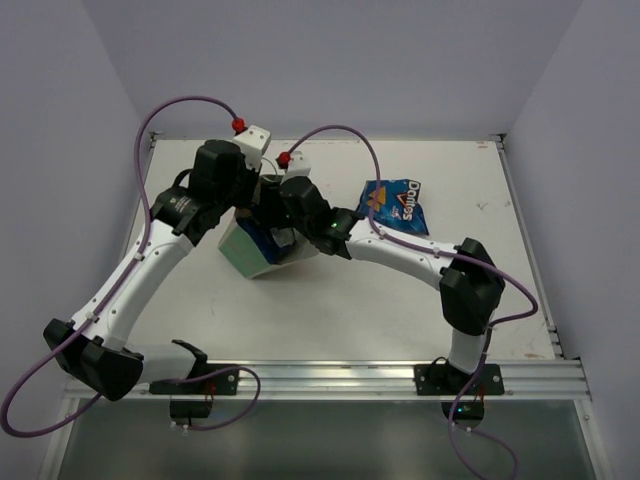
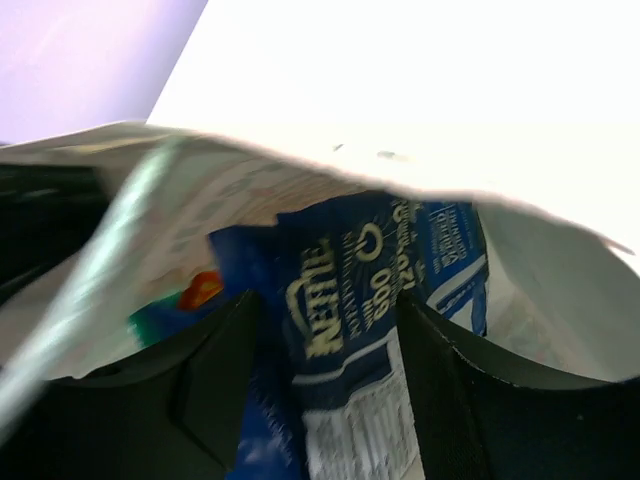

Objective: Take the snacks out of the paper bag

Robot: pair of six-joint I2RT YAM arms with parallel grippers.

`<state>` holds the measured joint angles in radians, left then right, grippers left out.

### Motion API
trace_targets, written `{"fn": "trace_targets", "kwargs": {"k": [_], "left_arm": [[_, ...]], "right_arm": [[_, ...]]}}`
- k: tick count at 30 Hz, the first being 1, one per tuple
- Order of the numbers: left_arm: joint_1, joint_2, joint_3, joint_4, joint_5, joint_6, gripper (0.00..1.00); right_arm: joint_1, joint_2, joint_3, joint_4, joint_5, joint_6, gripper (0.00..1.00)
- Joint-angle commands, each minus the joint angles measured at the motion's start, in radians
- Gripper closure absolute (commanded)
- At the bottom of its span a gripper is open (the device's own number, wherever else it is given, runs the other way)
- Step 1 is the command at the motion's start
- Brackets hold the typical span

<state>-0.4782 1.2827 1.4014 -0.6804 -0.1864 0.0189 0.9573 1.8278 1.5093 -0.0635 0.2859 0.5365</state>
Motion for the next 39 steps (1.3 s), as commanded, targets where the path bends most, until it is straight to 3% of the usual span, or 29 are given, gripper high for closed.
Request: {"fn": "trace_targets", "kwargs": {"k": [1, 8, 9, 11, 15, 17, 24, 32, 39], "left_arm": [[0.003, -0.052, 0.022, 0.041, 0.015, -0.01, 1.0], [0.004, -0.054, 0.025, 0.038, 0.011, 0.0, 1.0], [0.003, -0.056, 0.022, 0.038, 0.008, 0.0, 1.0], [0.003, -0.057, 0.016, 0.042, 0.004, 0.006, 1.0], [0.003, -0.051, 0.013, 0.047, -0.042, 0.003, 1.0], [0.003, -0.048, 0.011, 0.054, -0.056, -0.002, 1.0], [0.004, -0.045, -0.01, 0.105, -0.131, 0.0, 1.0], [0.009, -0.013, -0.059, 0.17, -0.199, 0.01, 1.0], [0.012, -0.002, -0.061, 0.174, -0.223, 0.015, 1.0]], "right_arm": [[0.0, 0.034, 0.043, 0.086, 0.076, -0.006, 0.4], [-0.002, 0.088, 0.049, 0.116, 0.082, -0.033, 0.5], [-0.003, 0.085, 0.045, 0.12, 0.085, -0.044, 0.6], [-0.005, 0.068, 0.028, 0.142, 0.085, -0.053, 0.67], [-0.003, 0.002, 0.014, 0.156, 0.062, -0.131, 0.94], [-0.003, -0.06, -0.001, 0.165, -0.008, -0.173, 0.99], [-0.012, -0.283, 0.002, 0.062, -0.139, -0.314, 1.0], [-0.09, -0.488, 0.046, -0.122, -0.222, -0.337, 1.0], [-0.374, -0.654, -0.017, -0.131, -0.148, -0.262, 1.0]]}}
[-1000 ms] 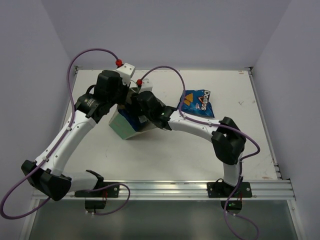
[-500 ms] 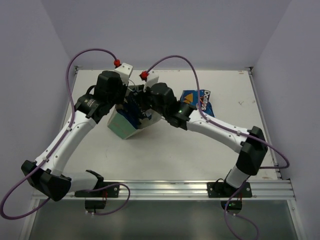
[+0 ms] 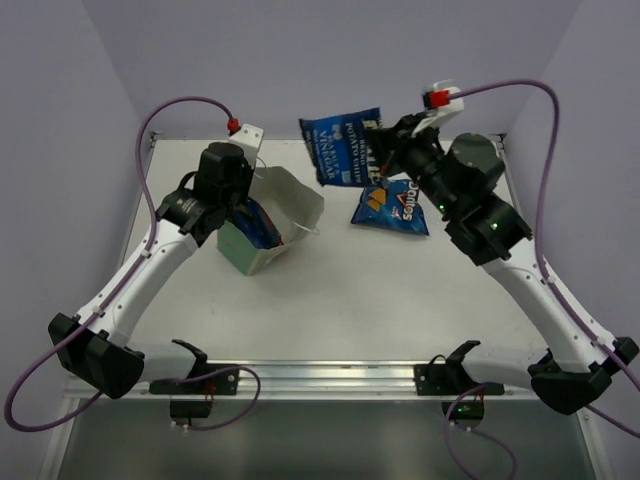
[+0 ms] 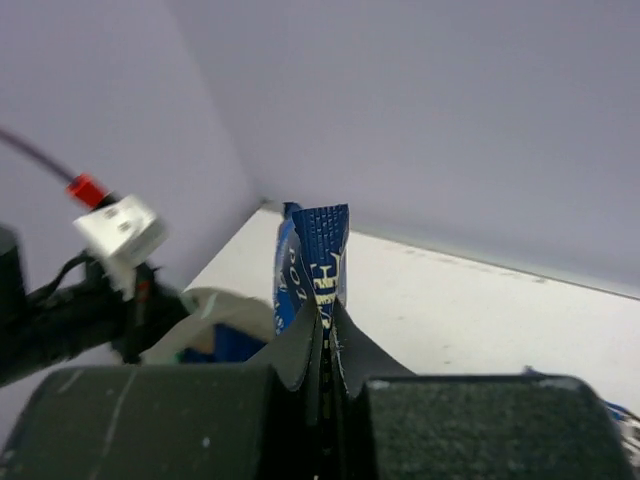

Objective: Take the snacks out of the paper bag

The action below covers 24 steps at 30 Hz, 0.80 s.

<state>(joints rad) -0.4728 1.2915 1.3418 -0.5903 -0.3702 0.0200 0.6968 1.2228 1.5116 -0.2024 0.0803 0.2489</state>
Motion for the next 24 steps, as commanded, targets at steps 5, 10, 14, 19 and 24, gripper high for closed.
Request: {"fn": "trace_targets", "kwargs": {"k": [5, 10, 14, 19, 24], "left_arm": [[0.01, -0.02, 0.005, 0.083, -0.041, 0.026, 1.0], [0.011, -0.017, 0.031, 0.076, -0.032, 0.041, 1.0], [0.01, -0.021, 0.031, 0.081, -0.021, 0.064, 1.0], [0.011, -0.027, 0.03, 0.089, 0.01, 0.09, 1.0], [0.01, -0.037, 0.034, 0.083, 0.062, 0.113, 1.0]], "right_arm": [[-0.344, -0.004, -0.111, 0.093, 0.046, -0.028, 1.0], [-0.598, 0.22, -0.015, 0.136, -0.073, 0.122, 1.0], [-0.692, 0.401, 0.009, 0.231, -0.134, 0.283, 1.0], [-0.772, 0.465, -0.154, 0.255, -0.12, 0.4, 0.84], [-0.783, 0.312, -0.272, -0.067, 0.149, 0.406, 0.39]]}}
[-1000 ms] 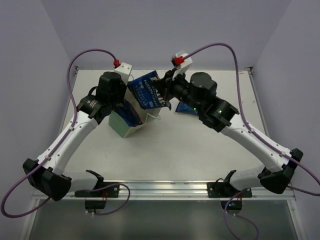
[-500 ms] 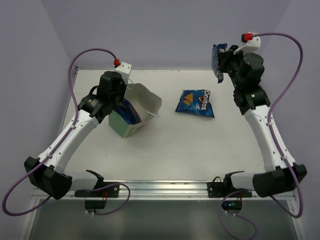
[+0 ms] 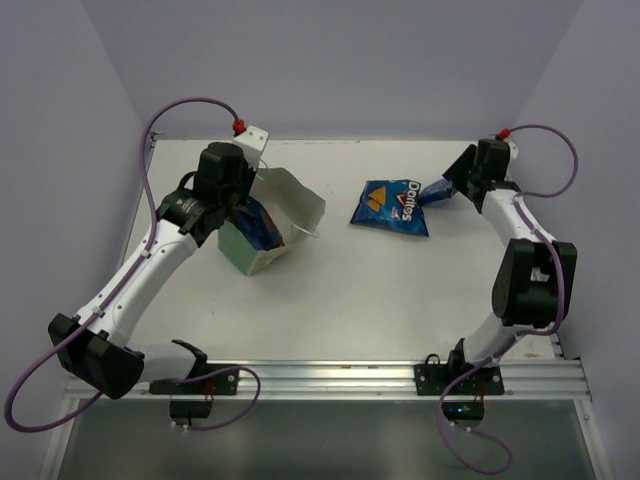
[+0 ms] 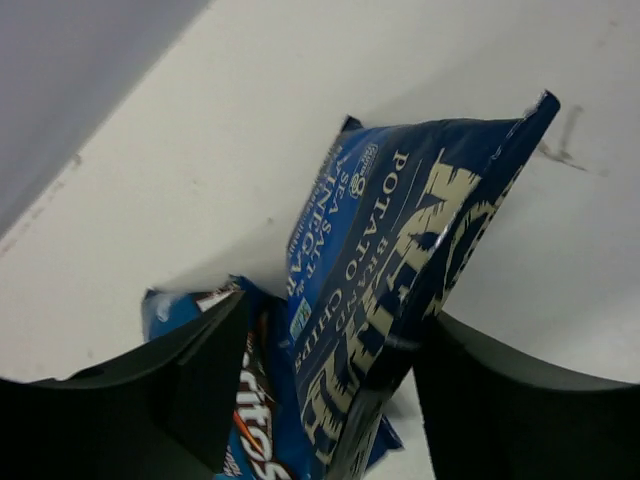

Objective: Take the snacks out of the paper bag

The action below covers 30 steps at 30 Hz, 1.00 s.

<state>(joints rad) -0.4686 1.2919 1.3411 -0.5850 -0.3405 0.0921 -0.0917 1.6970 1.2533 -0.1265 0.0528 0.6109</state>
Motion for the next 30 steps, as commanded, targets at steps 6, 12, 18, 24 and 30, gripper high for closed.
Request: {"fn": "trace_targets", "kwargs": {"k": [6, 12, 18, 24, 30], "left_arm": [[0.005, -0.04, 0.078, 0.021, 0.064, 0.049, 1.0], [0.004, -0.049, 0.066, 0.014, 0.087, 0.054, 1.0], [0.004, -0.072, 0.046, 0.022, 0.116, 0.058, 1.0], [0.005, -0.089, 0.04, 0.027, 0.147, 0.035, 1.0], [0.004, -0.1, 0.038, 0.022, 0.15, 0.015, 1.0]], "right_arm": [[0.015, -0.462, -0.07, -0.298, 0.265, -0.003, 0.05], [0.242, -0.698, -0.091, -0.193, 0.117, -0.176, 0.01], [0.674, -0.625, -0.045, -0.072, -0.125, -0.269, 0.07], [0.978, -0.374, 0.174, -0.086, -0.054, -0.281, 0.11], [1.064, -0.07, 0.405, -0.166, -0.019, -0.235, 0.19]]}}
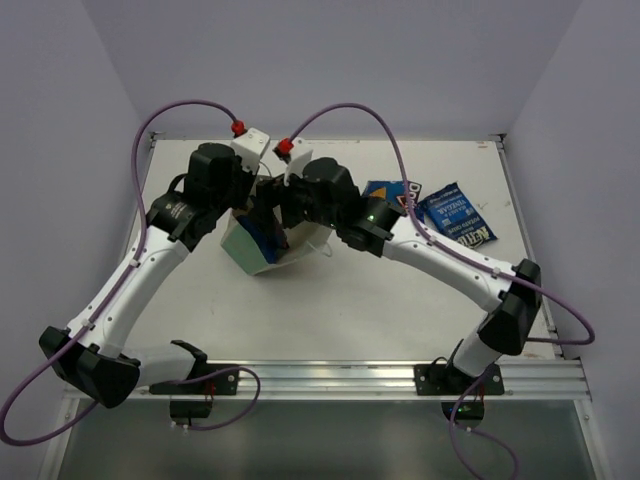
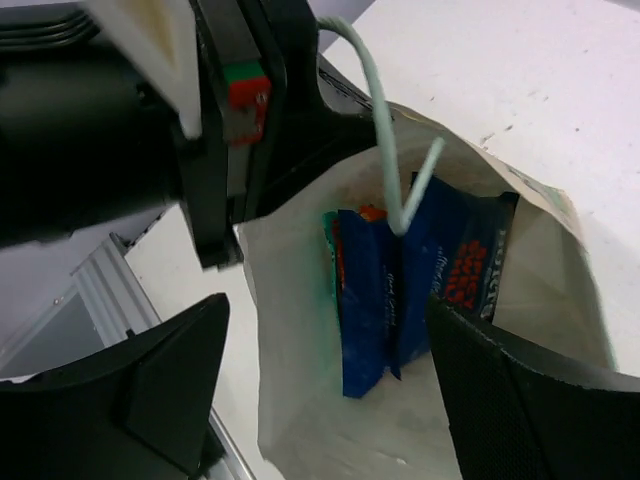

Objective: Take the snacks out of the paper bag

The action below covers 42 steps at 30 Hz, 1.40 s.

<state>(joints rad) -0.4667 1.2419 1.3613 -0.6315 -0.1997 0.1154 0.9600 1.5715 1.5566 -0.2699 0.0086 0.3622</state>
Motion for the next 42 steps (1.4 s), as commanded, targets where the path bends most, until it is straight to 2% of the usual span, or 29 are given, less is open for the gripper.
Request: {"fn": "trace_targets", "kwargs": {"k": [1, 4, 8, 19, 22, 23, 25, 29, 37, 42], "left_arm": [[0.002, -0.05, 0.016, 0.064, 0.009, -0.01, 1.0], [0.002, -0.055, 0.012, 0.061, 0.014, -0.013, 1.0], [0.002, -0.065, 0.004, 0.058, 0.017, -0.013, 1.0], [0.002, -0.082, -0.016, 0.058, 0.0, -0.019, 1.0], [0.002, -0.087, -0.007, 0.052, -0.036, -0.036, 1.0], [0.002, -0.094, -0.011, 0.053, -0.047, -0.036, 1.0], [0.003, -0.104, -0.022, 0.061, -0.052, -0.037, 1.0], [0.003, -0.117, -0.036, 0.064, -0.041, -0.04, 1.0], [0.003, -0.153, -0.044, 0.095, 0.058, -0.025, 1.0], [0.002, -0.164, -0.051, 0.104, 0.062, -0.028, 1.0]], "right_arm": [[0.022, 0.118, 0.12, -0.026, 0.04, 0.018, 0.19], [0.022, 0.22, 0.158, -0.04, 0.079, 0.033, 0.22], [0.023, 0.277, 0.136, -0.003, 0.113, 0.037, 0.27], [0.016, 0.309, 0.059, 0.055, 0.117, 0.044, 0.29], [-0.001, 0.227, -0.038, 0.145, 0.054, 0.072, 0.32], [-0.004, 0.191, -0.121, 0.238, 0.041, 0.07, 0.31], [-0.006, 0.103, -0.18, 0.3, 0.037, 0.051, 0.25], [-0.009, 0.024, -0.268, 0.415, 0.053, 0.024, 0.2], [-0.009, 0.114, -0.211, 0.443, 0.053, -0.054, 0.2], [-0.01, 0.208, -0.145, 0.448, 0.06, -0.101, 0.21]]}}
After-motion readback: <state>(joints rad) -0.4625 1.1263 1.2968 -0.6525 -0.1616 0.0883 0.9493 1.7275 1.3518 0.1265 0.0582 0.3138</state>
